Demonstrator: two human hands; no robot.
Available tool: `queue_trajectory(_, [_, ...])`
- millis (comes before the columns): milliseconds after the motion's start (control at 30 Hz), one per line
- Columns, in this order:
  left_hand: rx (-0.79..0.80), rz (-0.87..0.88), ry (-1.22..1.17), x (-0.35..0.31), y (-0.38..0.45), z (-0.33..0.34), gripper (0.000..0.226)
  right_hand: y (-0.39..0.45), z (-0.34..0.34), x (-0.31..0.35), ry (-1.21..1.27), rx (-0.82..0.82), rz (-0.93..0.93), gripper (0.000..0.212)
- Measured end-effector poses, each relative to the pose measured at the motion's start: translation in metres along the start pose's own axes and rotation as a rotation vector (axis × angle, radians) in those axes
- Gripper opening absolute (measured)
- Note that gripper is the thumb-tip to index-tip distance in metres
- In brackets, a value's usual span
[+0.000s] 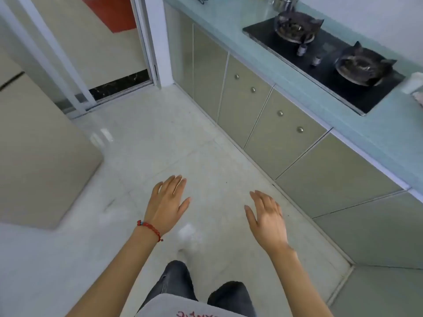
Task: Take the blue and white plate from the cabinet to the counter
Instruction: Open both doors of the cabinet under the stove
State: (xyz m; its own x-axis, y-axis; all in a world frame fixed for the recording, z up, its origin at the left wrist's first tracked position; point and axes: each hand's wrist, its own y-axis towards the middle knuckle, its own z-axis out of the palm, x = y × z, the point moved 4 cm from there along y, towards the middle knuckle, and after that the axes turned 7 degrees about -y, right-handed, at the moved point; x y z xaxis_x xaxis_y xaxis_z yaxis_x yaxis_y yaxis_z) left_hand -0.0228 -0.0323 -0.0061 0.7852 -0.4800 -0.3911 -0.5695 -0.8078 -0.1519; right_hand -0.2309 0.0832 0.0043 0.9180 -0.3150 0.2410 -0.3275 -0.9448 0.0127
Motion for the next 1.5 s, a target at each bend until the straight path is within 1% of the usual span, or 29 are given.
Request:
queue_trajectory(33, [0.003,-0.012,-0.003,0.013,0.004,-0.004,0.078,0.009,0.007,0.009,0.024,0.012,-0.005,0.036])
queue_trajectory(100, [-0.040,-0.027,0.009,0.034,0.012,-0.014,0.084,0.027,0.010,0.028,0.047,-0.002,-0.023,0.036])
queue_trajectory(133, [-0.065,-0.038,0.013,0.044,0.016,-0.019,0.085,0.035,0.012,0.037,0.042,0.009,-0.025,0.035])
queue_trajectory(233, [-0.069,-0.061,0.019,0.065,0.030,-0.026,0.082,0.059,0.018,0.052,0.043,0.005,-0.035,0.035])
queue_trajectory(433, [-0.045,-0.103,-0.011,0.087,0.072,-0.036,0.082,0.114,0.031,0.058,0.006,0.083,-0.049,0.038])
queue_trajectory(633, [-0.009,-0.089,-0.004,0.097,0.147,-0.050,0.084,0.188,0.038,0.053,0.021,0.065,-0.020,0.037])
queue_trajectory(800, [-0.001,-0.017,0.001,0.091,0.233,-0.064,0.090,0.260,0.038,0.039,0.031,0.087,0.020,0.039])
queue_trajectory(1000, [0.021,0.077,0.022,0.074,0.333,-0.083,0.086,0.338,0.029,0.018,0.058,0.076,0.089,0.038])
queue_trajectory(1067, [0.048,0.115,0.027,0.070,0.359,-0.087,0.086,0.358,0.028,0.013,0.055,0.091,0.119,0.038])
queue_trajectory(1133, [0.071,0.149,0.038,0.067,0.382,-0.091,0.085,0.374,0.028,0.008,0.062,0.067,0.165,0.037])
queue_trajectory(1233, [0.095,0.210,0.057,0.066,0.420,-0.094,0.076,0.394,0.031,0.005,0.083,0.044,0.240,0.035])
queue_trajectory(1333, [0.096,0.331,0.067,0.065,0.459,-0.093,0.048,0.413,0.037,0.002,0.082,0.039,0.326,0.036])
queue_trajectory(1367, [0.091,0.381,0.072,0.064,0.472,-0.093,0.045,0.418,0.038,0.001,0.081,0.038,0.368,0.037])
queue_trajectory(1500, [0.133,0.555,0.123,0.059,0.524,-0.099,0.046,0.439,0.035,0.000,0.099,-0.027,0.539,0.038])
